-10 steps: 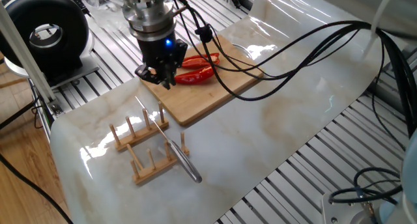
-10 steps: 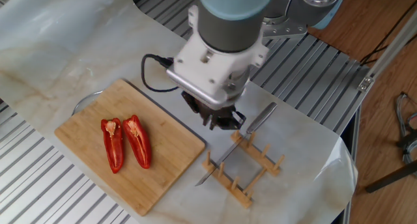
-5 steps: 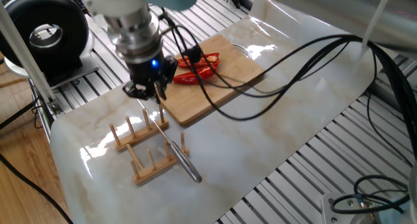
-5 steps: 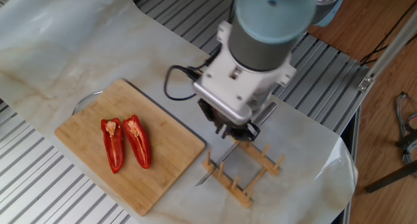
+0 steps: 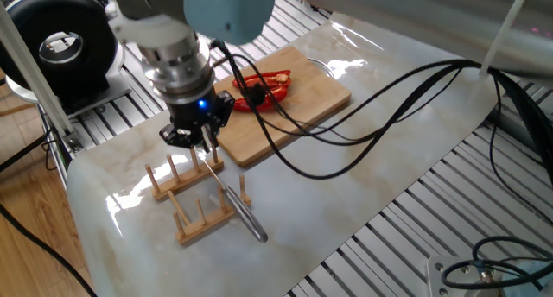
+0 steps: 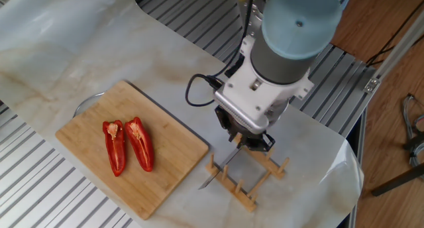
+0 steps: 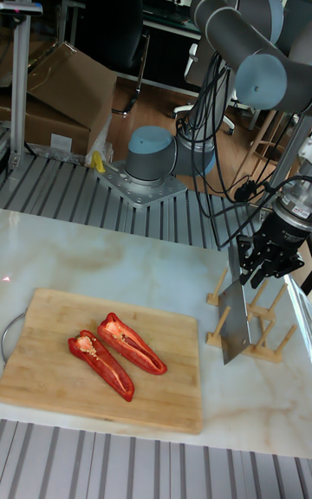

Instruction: Chop the chili peppers

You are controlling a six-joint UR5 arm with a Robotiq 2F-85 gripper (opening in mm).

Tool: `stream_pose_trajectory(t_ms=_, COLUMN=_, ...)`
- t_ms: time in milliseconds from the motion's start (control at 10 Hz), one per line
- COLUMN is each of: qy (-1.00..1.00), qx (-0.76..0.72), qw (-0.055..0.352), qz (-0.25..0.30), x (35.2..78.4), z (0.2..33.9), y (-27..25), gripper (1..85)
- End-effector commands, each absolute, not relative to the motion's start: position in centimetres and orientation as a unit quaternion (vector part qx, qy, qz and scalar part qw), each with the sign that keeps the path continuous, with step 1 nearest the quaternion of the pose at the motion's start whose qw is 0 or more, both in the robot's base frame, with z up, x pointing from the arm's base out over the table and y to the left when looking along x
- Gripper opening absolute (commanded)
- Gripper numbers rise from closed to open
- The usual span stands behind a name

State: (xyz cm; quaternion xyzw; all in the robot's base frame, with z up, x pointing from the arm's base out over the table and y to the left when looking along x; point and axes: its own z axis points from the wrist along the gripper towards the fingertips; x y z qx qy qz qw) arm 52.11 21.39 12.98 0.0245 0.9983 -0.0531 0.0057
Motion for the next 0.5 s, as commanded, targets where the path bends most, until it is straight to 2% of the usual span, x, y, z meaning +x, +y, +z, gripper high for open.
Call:
stream_pose_trajectory(t_ms=0, qy=0.998, qx=0.024, qw=0.014, qz=-0.051, x=52.6, z=11.9, y=21.8, gripper=27.3)
stream_pose_trajectory(t_ms=400, qy=0.998, qx=0.022, qw=0.004, qz=-0.058, x=52.0, z=10.9, y=21.9, gripper=27.3)
